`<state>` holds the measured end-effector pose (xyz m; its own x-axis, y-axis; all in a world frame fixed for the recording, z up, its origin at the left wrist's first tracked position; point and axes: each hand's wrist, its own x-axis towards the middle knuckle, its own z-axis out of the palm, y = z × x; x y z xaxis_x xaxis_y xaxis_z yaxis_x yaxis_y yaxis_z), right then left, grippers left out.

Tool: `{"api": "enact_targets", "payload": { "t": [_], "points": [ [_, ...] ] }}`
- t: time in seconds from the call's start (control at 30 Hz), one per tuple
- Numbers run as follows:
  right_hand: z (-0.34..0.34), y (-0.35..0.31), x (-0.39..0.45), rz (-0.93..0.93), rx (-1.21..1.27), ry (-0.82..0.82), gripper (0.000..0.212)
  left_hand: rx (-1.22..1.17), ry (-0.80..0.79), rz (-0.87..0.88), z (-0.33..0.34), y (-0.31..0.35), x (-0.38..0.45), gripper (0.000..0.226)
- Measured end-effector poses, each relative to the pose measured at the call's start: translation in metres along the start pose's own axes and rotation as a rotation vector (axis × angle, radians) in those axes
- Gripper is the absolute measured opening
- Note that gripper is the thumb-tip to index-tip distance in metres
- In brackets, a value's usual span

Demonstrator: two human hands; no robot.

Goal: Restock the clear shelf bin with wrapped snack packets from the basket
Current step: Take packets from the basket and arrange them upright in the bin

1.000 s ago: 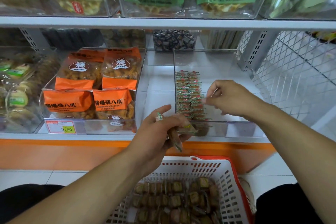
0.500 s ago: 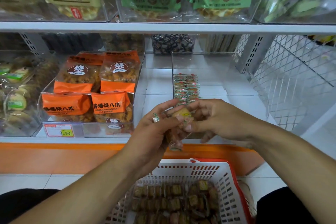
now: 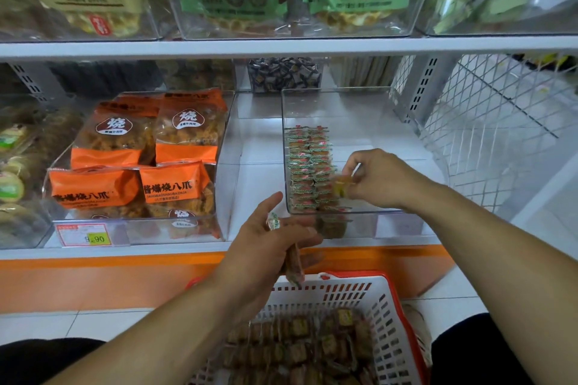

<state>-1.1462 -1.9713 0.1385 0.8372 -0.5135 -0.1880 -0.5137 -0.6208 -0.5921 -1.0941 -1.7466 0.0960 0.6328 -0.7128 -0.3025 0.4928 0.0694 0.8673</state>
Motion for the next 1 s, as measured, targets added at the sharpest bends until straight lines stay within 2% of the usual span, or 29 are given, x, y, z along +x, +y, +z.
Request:
{"api": "enact_targets", "payload": {
  "t": [0.1,0.17,0.27,0.43,0.5,0.73,0.9,1.0],
  "points": [
    [0.005,-0.002,0.005,-0.067,-0.105,-0.059,0.014,0.018,0.001,-0.008,0.002,-0.001,0.002,0.068],
    [0.008,-0.001,0.008,-0.081,-0.162,-0.120,0.022,0.018,0.003,-0.012,0.003,-0.002,0.003,0.058],
    [0.009,0.002,0.012,-0.020,-0.091,-0.190,0.030,0.018,0.014,-0.015,0.003,-0.003,0.004,0.055],
    [0.008,0.010,0.017,0.074,0.182,-0.119,0.020,0.029,0.016,-0.013,0.001,-0.003,0.005,0.057],
    [0.007,0.010,0.018,0.086,0.220,-0.110,0.022,0.035,0.011,-0.018,0.001,-0.002,0.005,0.064],
    [0.007,0.007,0.016,0.064,0.158,-0.123,0.015,0.045,0.013,-0.020,0.001,-0.002,0.002,0.070],
    [0.009,0.006,0.013,-0.008,-0.014,-0.148,0.018,0.061,0.016,-0.025,0.001,-0.001,0.003,0.069],
    [0.005,0.005,0.015,-0.047,0.161,-0.097,0.021,0.059,0.022,-0.027,0.001,0.000,0.003,0.066]
  ]
}}
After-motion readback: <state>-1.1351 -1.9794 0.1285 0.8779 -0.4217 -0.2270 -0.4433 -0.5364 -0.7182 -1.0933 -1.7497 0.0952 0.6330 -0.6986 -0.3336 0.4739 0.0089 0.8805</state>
